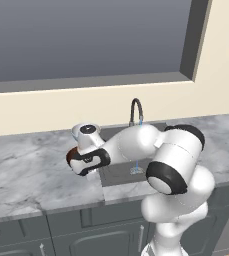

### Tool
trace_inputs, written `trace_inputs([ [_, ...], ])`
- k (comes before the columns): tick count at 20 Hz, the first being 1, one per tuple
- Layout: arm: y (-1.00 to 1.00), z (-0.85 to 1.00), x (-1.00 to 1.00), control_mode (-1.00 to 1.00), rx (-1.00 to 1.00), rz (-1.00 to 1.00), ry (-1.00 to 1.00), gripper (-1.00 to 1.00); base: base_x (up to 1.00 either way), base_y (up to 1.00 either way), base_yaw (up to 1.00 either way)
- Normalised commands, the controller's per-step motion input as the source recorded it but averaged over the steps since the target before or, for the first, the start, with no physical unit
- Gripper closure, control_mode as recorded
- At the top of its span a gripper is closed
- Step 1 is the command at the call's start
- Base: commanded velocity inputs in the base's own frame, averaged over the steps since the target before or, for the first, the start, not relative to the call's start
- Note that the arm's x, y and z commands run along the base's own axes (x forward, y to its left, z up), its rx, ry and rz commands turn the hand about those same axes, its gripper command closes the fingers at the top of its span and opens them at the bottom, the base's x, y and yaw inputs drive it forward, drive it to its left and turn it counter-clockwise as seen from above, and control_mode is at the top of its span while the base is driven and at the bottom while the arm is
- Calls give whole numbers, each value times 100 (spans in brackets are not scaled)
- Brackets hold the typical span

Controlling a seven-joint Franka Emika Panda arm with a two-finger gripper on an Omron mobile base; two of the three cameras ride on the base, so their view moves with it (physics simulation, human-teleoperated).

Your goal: Rinse each bowl for a few seconds and place them down in the sink or on the counter.

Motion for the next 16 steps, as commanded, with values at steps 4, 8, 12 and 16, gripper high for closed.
trace_inputs([
  [4, 11, -18, 0, -100, 4, -2, 1, -100, 0, 0, 0],
  [8, 4, 10, -7, -100, 0, -2, -2, -100, 0, 0, 0],
  [12, 2, 32, -15, -100, 0, -1, -5, -100, 0, 0, 0],
  [16, 1, 40, -15, -100, 0, -1, -6, -100, 0, 0, 0],
])
